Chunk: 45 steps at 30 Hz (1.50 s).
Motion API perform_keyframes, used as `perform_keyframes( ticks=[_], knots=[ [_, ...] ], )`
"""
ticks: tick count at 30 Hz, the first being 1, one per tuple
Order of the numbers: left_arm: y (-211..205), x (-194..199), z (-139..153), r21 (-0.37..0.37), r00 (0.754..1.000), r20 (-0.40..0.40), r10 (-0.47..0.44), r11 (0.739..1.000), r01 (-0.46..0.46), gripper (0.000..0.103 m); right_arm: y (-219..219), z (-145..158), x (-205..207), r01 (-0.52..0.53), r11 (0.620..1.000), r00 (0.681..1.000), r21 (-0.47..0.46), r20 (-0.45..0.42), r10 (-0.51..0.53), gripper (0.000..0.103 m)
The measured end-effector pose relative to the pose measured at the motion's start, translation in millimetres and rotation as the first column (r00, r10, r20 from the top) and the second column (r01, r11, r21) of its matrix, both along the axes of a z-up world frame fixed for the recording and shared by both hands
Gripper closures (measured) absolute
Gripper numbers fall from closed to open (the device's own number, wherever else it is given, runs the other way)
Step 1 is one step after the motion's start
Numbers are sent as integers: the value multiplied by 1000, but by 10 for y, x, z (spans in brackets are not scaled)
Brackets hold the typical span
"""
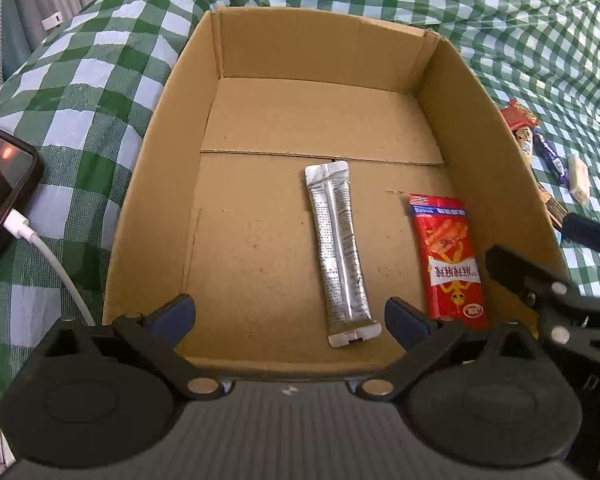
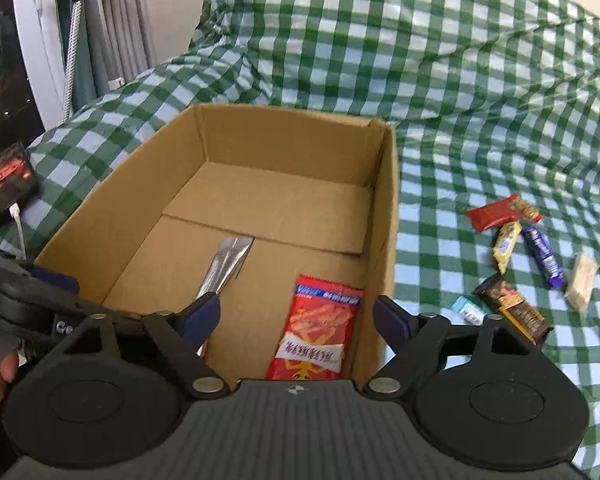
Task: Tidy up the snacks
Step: 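Open both tools to drop the sachet and chip packet into the box, then move the left tool to the dark biscuit pack while the right tool reaches the white rice-cake bar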
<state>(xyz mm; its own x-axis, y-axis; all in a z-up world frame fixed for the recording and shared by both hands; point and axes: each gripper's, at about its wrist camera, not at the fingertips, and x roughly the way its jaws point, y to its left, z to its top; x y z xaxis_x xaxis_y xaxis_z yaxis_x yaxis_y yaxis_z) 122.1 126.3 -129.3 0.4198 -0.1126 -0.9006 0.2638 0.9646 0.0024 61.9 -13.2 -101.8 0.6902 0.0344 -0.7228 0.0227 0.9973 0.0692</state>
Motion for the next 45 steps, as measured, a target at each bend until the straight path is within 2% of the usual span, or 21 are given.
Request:
perform_keyframes(
  ticks=[2,13,17,21,32,37,45],
  knots=[
    [-21,-63,29,17,1000,24,-9,1000,9,2,-14,15,-29,9,1000,1000,0,1,-9,16],
    [75,-302,175,6,992,122,6,1000,-7,1,20,223,-390,15,1000,999,-20,42,-14,13],
    [99,-322,279,1,993,115,25,1000,-25,0,-7,342,-522,32,999,997,-21,72,-30,10],
    [194,-353,423,-65,993,88,80,995,-74,0,-59,510,-656,54,999,993,-3,107,-53,8],
    [245,-771,862,-83,987,141,75,994,-64,0,-112,768,-1112,61,997,980,37,188,-66,1],
    [134,-861,1086,-120,988,147,52,992,-35,0,-225,796,-1207,101,993,974,63,195,-112,1],
    [-311,-852,1338,-96,982,189,-12,995,31,0,-766,860,-1385,217,973,941,84,246,-231,1]
  ],
)
